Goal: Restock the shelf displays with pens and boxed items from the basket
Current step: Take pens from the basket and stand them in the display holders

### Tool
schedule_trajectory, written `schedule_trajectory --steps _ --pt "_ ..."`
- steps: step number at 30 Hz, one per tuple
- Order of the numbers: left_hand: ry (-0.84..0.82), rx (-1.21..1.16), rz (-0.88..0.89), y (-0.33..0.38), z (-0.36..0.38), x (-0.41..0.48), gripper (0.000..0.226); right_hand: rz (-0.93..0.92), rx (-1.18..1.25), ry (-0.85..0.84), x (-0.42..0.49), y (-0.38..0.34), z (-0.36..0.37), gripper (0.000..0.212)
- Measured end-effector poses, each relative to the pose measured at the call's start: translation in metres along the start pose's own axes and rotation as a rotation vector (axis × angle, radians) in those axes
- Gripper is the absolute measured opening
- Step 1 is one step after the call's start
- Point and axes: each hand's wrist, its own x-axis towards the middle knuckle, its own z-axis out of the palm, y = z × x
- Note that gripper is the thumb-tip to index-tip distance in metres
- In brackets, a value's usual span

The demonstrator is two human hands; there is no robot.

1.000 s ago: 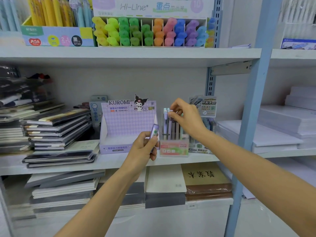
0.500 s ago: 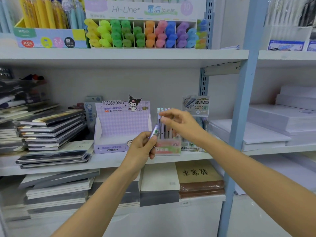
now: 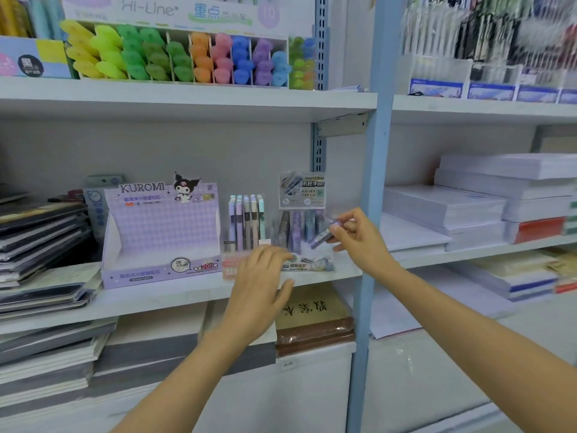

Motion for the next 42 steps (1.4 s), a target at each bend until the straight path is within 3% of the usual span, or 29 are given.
schedule_trajectory --steps 4,8,12,19,28,42 --pt "-0.115 0.282 0.024 0.004 0.026 0.011 0.063 -0.05 -0.127 -0.032 -0.005 0.025 -0.006 0.011" --pt "-0.167 0.379 -0.004 0.003 0.039 0.014 0.066 -0.086 -0.167 -0.062 0.0 0.03 -0.01 0.006" --pt "-0.129 0.323 0.027 0.009 0.039 0.016 0.057 -0.122 -0.196 -0.066 0.007 0.031 -0.014 0.007" --pt "-0.008 0.247 0.188 0.017 0.039 0.02 0.046 -0.157 -0.278 0.113 0.035 0.024 -0.018 0.01" --pt "-0.002 0.295 0.191 -0.001 0.046 0.006 0.063 -0.181 -0.585 -0.012 0.054 0.029 -0.007 0.015" --pt "0.005 0.375 0.165 -0.002 0.048 0.006 0.072 -0.189 -0.597 0.017 0.056 0.032 0.006 0.019"
